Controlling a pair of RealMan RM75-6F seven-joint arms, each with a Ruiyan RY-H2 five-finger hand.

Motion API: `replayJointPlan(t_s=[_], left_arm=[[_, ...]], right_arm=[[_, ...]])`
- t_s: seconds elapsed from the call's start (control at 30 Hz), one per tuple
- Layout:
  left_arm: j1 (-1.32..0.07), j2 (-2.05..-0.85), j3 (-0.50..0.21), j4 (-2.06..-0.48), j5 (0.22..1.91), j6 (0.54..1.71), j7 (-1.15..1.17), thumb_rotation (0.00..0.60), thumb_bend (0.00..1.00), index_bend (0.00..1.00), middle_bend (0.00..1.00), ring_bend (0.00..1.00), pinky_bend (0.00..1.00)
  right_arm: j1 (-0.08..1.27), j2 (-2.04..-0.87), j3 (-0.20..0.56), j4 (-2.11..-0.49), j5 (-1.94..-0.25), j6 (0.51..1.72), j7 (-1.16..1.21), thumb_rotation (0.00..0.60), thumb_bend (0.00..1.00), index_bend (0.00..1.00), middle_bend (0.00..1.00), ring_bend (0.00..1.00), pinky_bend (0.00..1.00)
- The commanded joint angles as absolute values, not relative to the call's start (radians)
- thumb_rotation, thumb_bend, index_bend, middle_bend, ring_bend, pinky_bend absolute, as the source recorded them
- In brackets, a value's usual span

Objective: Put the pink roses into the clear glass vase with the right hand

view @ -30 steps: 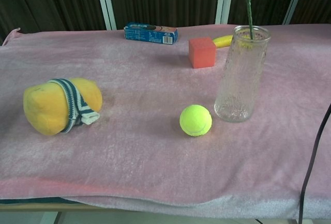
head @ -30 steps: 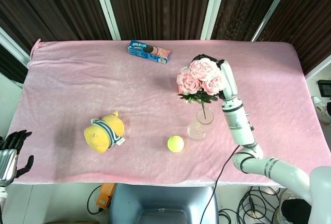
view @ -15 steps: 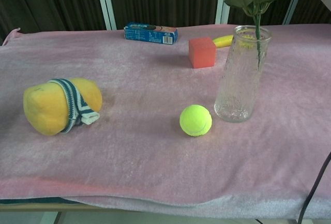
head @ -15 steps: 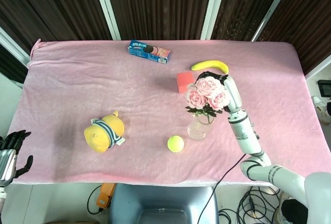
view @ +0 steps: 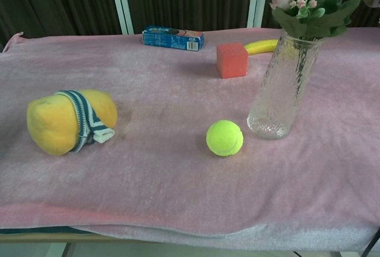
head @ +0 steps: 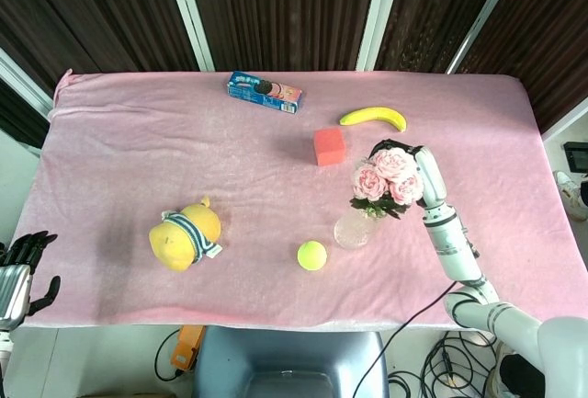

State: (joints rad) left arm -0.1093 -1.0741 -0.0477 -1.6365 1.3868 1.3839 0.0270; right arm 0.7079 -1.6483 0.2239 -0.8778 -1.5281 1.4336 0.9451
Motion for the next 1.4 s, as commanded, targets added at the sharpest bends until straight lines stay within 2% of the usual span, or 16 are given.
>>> replayJointPlan(t_s=[0.03, 0.23, 0.33, 0.4, 0.5, 0.6, 0.7, 0.8, 1.07, 1.2, 1.4], left_arm=[[-0.110, -1.074, -0.048, -1.637, 1.386, 1.383, 0.029, 0.600, 0.42, 0.18, 0.12, 0.08, 0.26], [-0.109, -1.072, -0.048, -1.638, 1.384, 1.383, 0.025, 0.600, 0.42, 0.18, 0.12, 0.08, 0.26], [-0.107, -1.071, -0.048, -1.638, 1.384, 1.386, 0.024, 0.600, 0.42, 0.18, 0.12, 0.08, 0.26], [-0.106, -1.071, -0.049, -1.639, 1.384, 1.388, 0.022, 0.600, 0.42, 0.18, 0.12, 0.08, 0.26], [-0.106, -1.071, -0.048, -1.639, 1.386, 1.389, 0.021, 0.600, 0.42, 0.18, 0.12, 0.08, 0.26], [-0.106, -1.071, -0.048, -1.639, 1.387, 1.389, 0.022, 0.600, 0.42, 0.18, 0.12, 0.08, 0.26], [-0.106, -1.071, -0.047, -1.639, 1.387, 1.388, 0.023, 0.600, 0.42, 0.18, 0.12, 0.08, 0.26], [-0.106, -1.071, -0.048, -1.640, 1.388, 1.388, 0.024, 0.600, 0.42, 0.18, 0.12, 0.08, 0.26], [-0.105, -1.070, -0.047, -1.640, 1.388, 1.390, 0.022, 0.600, 0.42, 0.18, 0.12, 0.08, 0.26], [-0.103, -1.068, -0.048, -1.641, 1.388, 1.395, 0.017, 0.600, 0.42, 0.18, 0.12, 0.08, 0.26], [-0.107, -1.069, -0.047, -1.637, 1.391, 1.387, 0.014, 0.600, 0.42, 0.18, 0.12, 0.08, 0.26]], right_arm=[[0.704, -1.663, 0.218, -0.855, -1.524, 1.424, 0.964, 0.600, 0.42, 0.77, 0.63, 0.68, 0.80], [0.702, -1.671, 0.203, -0.839, -1.541, 1.430, 0.976, 0.600, 0.42, 0.71, 0.63, 0.63, 0.77], [0.699, -1.666, 0.195, -0.844, -1.548, 1.432, 0.979, 0.600, 0.42, 0.64, 0.58, 0.57, 0.72], [0.695, -1.659, 0.185, -0.853, -1.556, 1.432, 0.978, 0.600, 0.40, 0.57, 0.53, 0.51, 0.67], [0.688, -1.644, 0.169, -0.871, -1.570, 1.432, 0.982, 0.600, 0.29, 0.41, 0.39, 0.34, 0.52], [0.680, -1.624, 0.154, -0.899, -1.580, 1.426, 0.991, 0.600, 0.23, 0.28, 0.28, 0.20, 0.37], [0.673, -1.605, 0.143, -0.923, -1.586, 1.422, 0.997, 0.600, 0.19, 0.16, 0.18, 0.10, 0.27], [0.664, -1.590, 0.137, -0.942, -1.587, 1.422, 1.006, 0.600, 0.17, 0.08, 0.11, 0.04, 0.21], [0.633, -1.562, 0.120, -0.971, -1.593, 1.440, 1.029, 0.600, 0.14, 0.05, 0.04, 0.00, 0.13], [0.546, -1.504, 0.060, -1.000, -1.637, 1.535, 0.976, 0.600, 0.10, 0.01, 0.00, 0.00, 0.09], [0.447, -1.435, 0.005, -1.044, -1.681, 1.638, 0.838, 0.600, 0.08, 0.00, 0.00, 0.00, 0.06]])
